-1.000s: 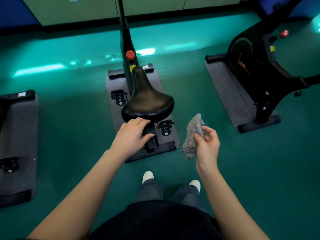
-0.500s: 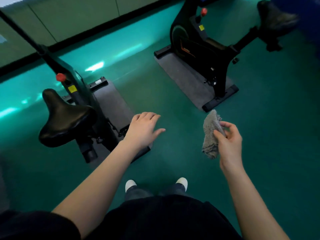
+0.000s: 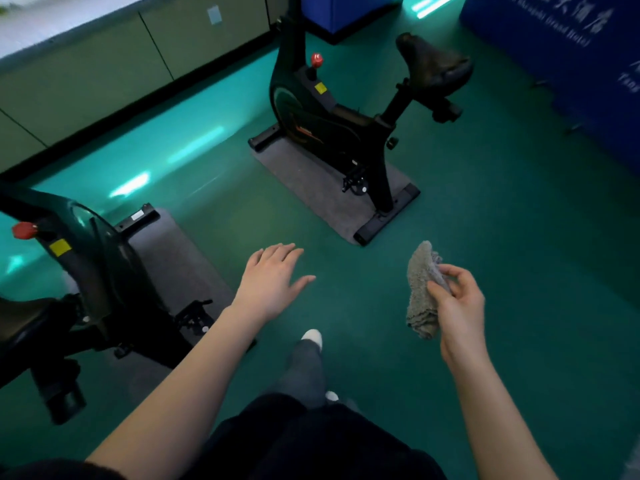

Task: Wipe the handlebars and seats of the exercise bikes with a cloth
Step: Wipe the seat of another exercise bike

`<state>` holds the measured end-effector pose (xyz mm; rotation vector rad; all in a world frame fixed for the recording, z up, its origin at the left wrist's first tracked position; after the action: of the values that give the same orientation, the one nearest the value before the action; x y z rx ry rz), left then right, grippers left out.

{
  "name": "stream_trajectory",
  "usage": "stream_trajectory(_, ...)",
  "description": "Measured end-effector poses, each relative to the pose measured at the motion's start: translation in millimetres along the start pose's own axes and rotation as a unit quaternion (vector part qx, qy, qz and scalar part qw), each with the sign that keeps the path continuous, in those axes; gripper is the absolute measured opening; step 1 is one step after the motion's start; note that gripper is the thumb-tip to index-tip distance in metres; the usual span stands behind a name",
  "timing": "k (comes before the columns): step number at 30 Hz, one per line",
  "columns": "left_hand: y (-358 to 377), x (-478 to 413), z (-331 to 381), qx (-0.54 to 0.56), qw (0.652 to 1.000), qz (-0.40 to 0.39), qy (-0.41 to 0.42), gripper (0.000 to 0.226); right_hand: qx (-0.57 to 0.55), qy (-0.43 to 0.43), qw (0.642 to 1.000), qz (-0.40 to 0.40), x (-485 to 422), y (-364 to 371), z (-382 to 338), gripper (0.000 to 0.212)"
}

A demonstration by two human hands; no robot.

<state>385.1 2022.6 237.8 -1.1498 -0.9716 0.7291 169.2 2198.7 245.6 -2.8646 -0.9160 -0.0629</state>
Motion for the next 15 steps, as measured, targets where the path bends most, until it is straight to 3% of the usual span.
stream_trajectory(15, -5.4, -217.4, 92.1, 0.037, 0.996, -0.041, -0.071, 0.062, 0.067, -0.033, 0.992, -0.099, -244.3, 25.8, -32.1, 0.031)
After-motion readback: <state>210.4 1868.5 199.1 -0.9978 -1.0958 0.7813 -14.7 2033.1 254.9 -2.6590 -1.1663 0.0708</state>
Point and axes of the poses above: each hand's wrist, its own x-axis away from the middle knuckle, its own y-axis out of the palm, z = x × y, the point moved 6 cm from there along -x, towards the middle knuckle, and after that the axes turned 15 degrees about -y, right-handed, at the moved point
